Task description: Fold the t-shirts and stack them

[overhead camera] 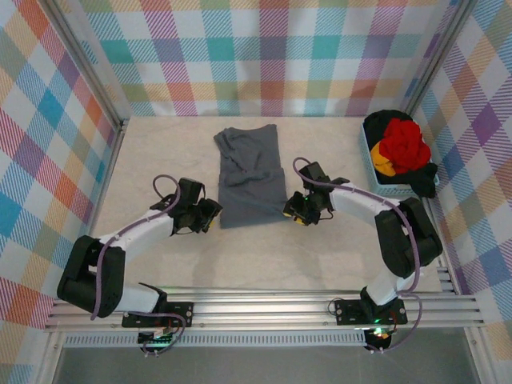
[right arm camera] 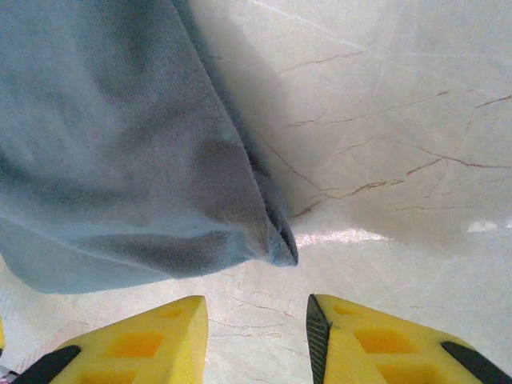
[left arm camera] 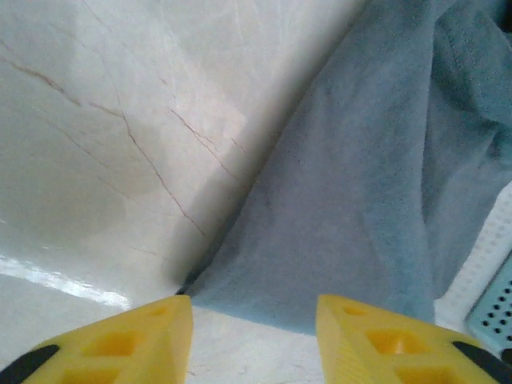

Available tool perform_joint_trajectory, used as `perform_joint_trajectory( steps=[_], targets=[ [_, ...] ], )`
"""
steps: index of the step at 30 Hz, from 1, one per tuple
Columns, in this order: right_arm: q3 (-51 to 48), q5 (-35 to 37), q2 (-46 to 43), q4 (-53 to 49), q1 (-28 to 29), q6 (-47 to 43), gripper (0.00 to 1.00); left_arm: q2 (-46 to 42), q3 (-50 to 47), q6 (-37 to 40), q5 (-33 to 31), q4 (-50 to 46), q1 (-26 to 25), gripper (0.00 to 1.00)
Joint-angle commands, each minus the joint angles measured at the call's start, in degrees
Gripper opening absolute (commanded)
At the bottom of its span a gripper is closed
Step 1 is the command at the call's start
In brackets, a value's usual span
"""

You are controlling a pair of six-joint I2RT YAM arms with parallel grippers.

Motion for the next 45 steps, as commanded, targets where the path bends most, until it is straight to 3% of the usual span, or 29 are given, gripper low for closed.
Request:
perform_joint_trajectory(
  steps=[1,6,16,25,28,29,31,37,45],
  targets=[
    [-0.3,-2.0,2.0,1.5,0.6,1.0,0.39,3.9,-1.6,-5.6,3.3,6.4,-1.1,0.47],
    [2.3,-2.0,5.3,1.6,0.6,0.0,0.38,11.0,0.0,-8.8,5.2,11.3,-2.8,0.48],
    [6.9,0.1,10.8,2.5,0.5,-2.3,0.34,15.7,1.1,-11.9,4.6,15.6,-3.6,0.45],
    [7.9,-0.2,11.2,3.1,0.4,-3.2,0.04,14.9,3.1,-12.1,3.6,9.8,-4.2,0.43],
    [7.8,-0.6,10.1,2.4,0.4,-3.0,0.0,9.1,4.0,-11.3,-0.8,-2.3,-4.8,0.55],
    [7.7,-0.9,9.7,2.1,0.4,-2.8,0.0,7.3,2.8,-12.3,-1.2,-3.2,-5.0,0.63],
    [7.6,-1.5,9.1,1.9,0.5,-2.1,0.0,5.5,0.7,-14.2,-0.1,-1.9,-5.0,0.67],
    [6.4,-4.7,8.5,2.0,0.6,1.4,0.0,8.1,-0.1,-18.8,0.8,8.4,-5.1,0.66],
    [5.5,-4.4,7.2,0.8,0.6,1.8,0.0,13.3,4.6,-14.3,-2.4,2.3,-4.2,0.5]
  ],
)
